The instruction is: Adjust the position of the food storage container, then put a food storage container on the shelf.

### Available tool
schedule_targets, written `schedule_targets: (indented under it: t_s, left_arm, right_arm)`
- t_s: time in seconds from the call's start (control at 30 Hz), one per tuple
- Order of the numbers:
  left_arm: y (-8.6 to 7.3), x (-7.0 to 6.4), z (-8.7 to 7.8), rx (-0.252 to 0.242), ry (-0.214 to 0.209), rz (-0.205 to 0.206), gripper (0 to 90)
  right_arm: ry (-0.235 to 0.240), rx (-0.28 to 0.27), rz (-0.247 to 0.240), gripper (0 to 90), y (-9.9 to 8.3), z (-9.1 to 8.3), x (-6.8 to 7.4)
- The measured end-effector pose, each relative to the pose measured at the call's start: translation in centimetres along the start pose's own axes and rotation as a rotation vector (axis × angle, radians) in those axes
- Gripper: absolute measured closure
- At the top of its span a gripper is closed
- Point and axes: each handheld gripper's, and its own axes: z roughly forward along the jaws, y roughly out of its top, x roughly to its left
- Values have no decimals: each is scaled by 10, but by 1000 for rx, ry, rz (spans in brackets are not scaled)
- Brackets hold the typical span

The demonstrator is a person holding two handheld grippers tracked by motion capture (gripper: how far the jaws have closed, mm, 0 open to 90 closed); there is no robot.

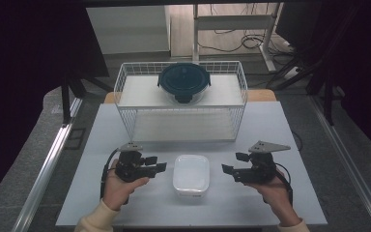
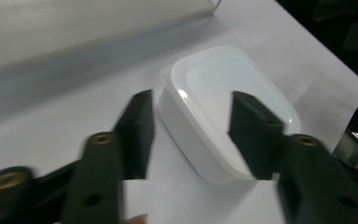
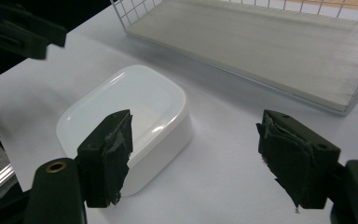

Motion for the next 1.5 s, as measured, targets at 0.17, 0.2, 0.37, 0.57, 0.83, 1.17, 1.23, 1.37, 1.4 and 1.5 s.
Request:
schedule_targets:
  t_s: [0.17, 0.2, 0.37, 0.57, 0.83, 1.17, 1.23, 1.37, 1.4, 1.5]
  left_arm:
    - [0, -1, -5, 0, 4, -8, 339]
    - [0, -1, -5, 3, 3, -9, 326]
    - [1, -3, -5, 8, -7, -5, 281]
    - [0, -1, -3, 11, -9, -14, 271]
    - [0, -2, -2, 19, -14, -16, 252]
    - [0, 0, 4, 34, -26, -33, 255]
    - [-1, 1, 5, 36, -28, -42, 255]
    - [0, 3, 8, 41, -40, -52, 256]
    - [1, 3, 9, 41, -44, -59, 256]
    - [3, 6, 13, 49, -62, -81, 263]
  right_arm:
    - [9, 0, -10, 246, 1, 0, 3]
    - [10, 0, -12, 246, 1, -1, 3]
    - [8, -5, -9, 245, 2, -3, 2]
    - [13, 1, -10, 245, 1, -1, 3]
    - [17, 9, -5, 244, 1, 1, 5]
    - [29, 15, 15, 243, 2, 2, 6]
    - [32, 18, 28, 243, 2, 3, 7]
    - [47, 21, 44, 243, 4, 4, 10]
    - [50, 20, 49, 242, 5, 4, 12]
    - [54, 23, 65, 243, 7, 5, 13]
